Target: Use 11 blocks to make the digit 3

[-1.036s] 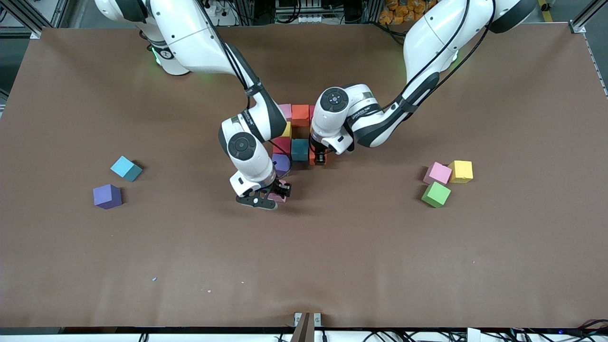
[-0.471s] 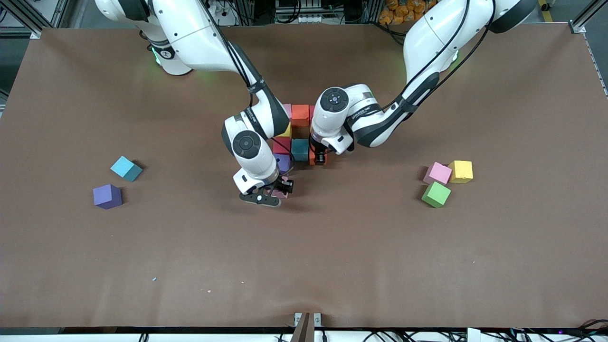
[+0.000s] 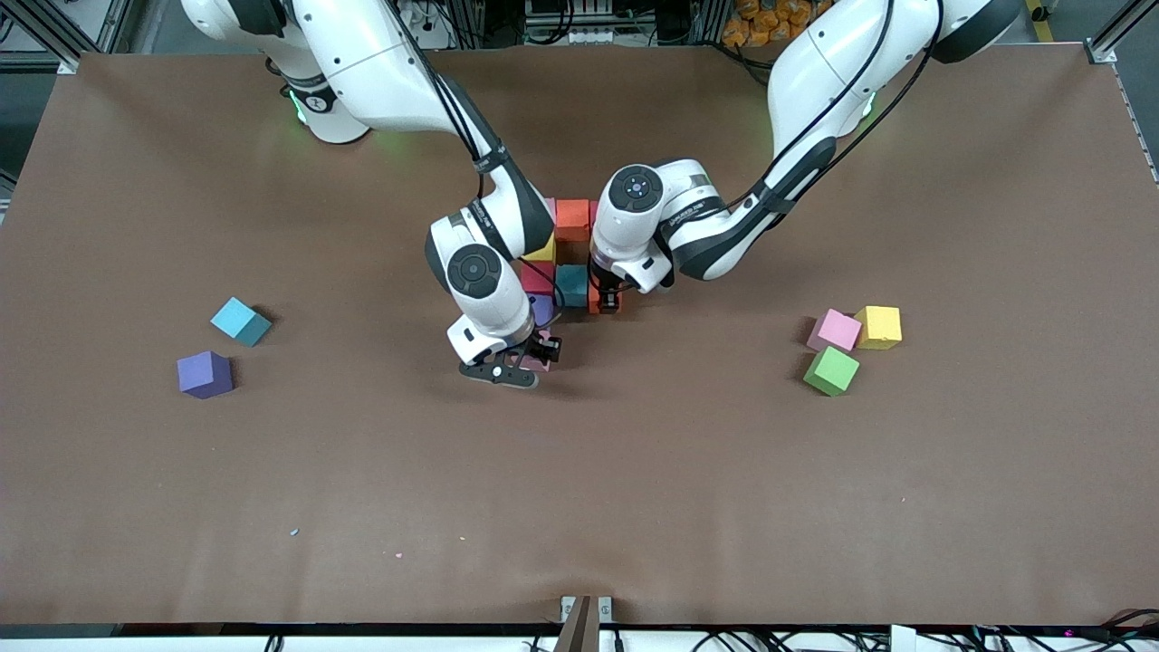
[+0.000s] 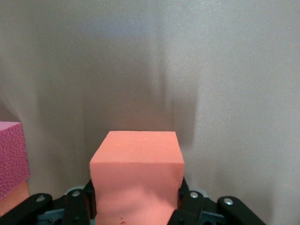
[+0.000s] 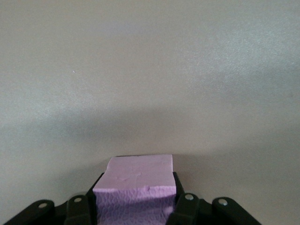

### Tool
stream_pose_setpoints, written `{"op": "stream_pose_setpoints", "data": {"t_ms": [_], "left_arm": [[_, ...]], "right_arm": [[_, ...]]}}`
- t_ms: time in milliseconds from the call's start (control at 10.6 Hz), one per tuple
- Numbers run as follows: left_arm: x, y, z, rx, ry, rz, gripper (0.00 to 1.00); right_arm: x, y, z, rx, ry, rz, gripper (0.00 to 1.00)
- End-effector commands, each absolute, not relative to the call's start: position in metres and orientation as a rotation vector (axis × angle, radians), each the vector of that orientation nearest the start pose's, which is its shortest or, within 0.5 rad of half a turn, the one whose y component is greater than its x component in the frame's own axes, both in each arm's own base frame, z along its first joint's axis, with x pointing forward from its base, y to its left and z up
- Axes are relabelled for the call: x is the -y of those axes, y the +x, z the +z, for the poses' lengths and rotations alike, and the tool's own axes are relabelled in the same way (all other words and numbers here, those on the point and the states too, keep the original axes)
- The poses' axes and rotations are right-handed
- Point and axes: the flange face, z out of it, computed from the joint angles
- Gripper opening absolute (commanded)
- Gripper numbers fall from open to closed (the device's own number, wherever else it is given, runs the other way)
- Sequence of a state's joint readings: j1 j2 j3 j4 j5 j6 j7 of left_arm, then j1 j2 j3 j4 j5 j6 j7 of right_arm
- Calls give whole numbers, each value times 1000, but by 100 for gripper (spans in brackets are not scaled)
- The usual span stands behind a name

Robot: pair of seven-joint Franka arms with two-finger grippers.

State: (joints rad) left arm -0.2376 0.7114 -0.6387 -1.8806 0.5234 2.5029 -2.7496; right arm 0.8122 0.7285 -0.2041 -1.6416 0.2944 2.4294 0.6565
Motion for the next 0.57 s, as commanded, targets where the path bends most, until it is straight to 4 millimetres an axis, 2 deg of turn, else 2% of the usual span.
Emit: {"op": "stream_pose_setpoints", "data": {"t_ms": [0,94,283,377,471], "left_arm": [[482,419,203,-2296,2017,-125,0],[482,419,204,-2292,2019,-122,2],[484,416,204,-2269,2045,-114,78],[485,415,205,-2262,2050,-110,100],[484,415,206,-2272,2061,-94,100]], "right_arm": [[-407,543,194,-339,-3054,8,45],[-408,541,194,-335,-3055,11,45],[-409,538,193,-330,-3058,17,45],[-407,535,192,-330,-3062,24,45],[-407,533,191,-329,-3064,28,45]]}}
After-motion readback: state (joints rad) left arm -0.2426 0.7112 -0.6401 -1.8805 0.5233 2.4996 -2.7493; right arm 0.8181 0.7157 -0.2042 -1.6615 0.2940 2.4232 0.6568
